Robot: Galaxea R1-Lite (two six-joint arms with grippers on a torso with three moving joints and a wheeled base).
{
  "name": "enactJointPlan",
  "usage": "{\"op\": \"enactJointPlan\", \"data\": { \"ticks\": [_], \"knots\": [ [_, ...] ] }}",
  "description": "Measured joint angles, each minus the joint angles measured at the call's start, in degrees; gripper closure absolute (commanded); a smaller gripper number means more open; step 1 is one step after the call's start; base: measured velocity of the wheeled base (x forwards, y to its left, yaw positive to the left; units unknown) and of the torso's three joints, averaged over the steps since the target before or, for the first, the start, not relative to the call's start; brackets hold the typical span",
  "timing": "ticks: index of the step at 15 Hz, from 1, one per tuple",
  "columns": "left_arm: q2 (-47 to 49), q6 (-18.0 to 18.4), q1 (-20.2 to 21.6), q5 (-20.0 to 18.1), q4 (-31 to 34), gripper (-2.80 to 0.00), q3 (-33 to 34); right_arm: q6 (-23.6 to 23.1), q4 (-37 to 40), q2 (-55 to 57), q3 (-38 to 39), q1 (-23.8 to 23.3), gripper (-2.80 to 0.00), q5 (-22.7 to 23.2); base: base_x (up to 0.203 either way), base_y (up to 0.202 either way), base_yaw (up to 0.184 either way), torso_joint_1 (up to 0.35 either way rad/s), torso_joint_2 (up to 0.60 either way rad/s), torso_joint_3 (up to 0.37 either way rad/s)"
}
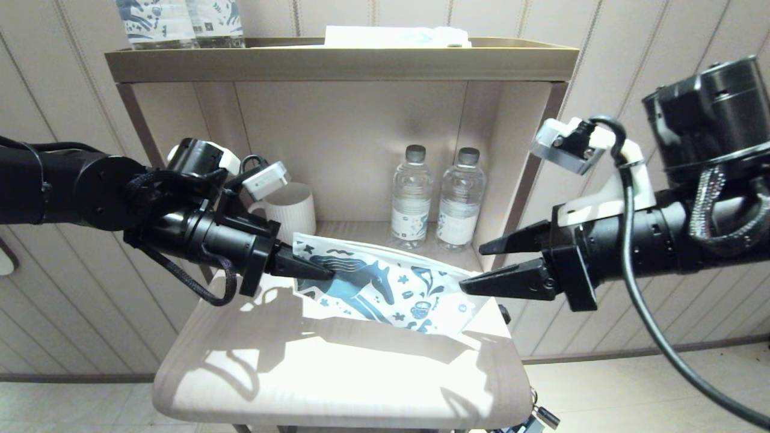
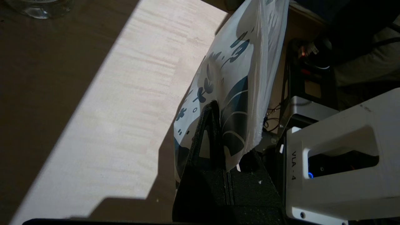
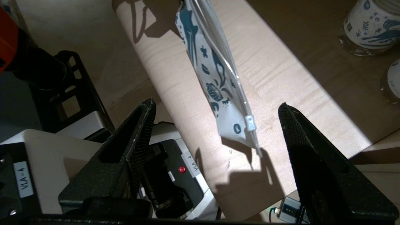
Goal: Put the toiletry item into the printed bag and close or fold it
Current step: Close the strorage bag and place it on the desk
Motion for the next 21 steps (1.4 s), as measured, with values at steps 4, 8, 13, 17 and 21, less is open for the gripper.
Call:
{"op": "enactJointPlan", "data": {
  "ticks": [4,8,13,17,21],
  "knots": [
    [1.8,-0.3,1.1,0.1,0.0,0.00,-1.0,1.0,0.4,-5.4,-0.1,3.3,-2.80,-10.3,0.000,0.000,0.000,0.000,0.00,0.000],
    [2.5,-0.6,1.5,0.1,0.1,0.00,-1.1,2.6,-0.2,-9.5,3.6,7.4,-2.80,-26.1,0.000,0.000,0.000,0.000,0.00,0.000],
    [3.1,-0.7,2.0,0.1,0.1,0.00,-0.9,4.0,-2.8,-14.2,8.9,7.6,0.00,-28.2,0.000,0.000,0.000,0.000,0.00,0.000],
    [4.6,-1.9,2.0,0.3,0.1,0.00,-3.2,3.9,-2.8,-17.3,12.1,7.5,0.00,-28.2,0.000,0.000,0.000,0.000,0.00,0.000],
    [5.9,-2.2,2.4,0.5,0.1,0.00,-4.2,3.9,-2.9,-18.9,13.9,7.5,0.00,-28.0,0.000,0.000,0.000,0.000,0.00,0.000]
  ]
}}
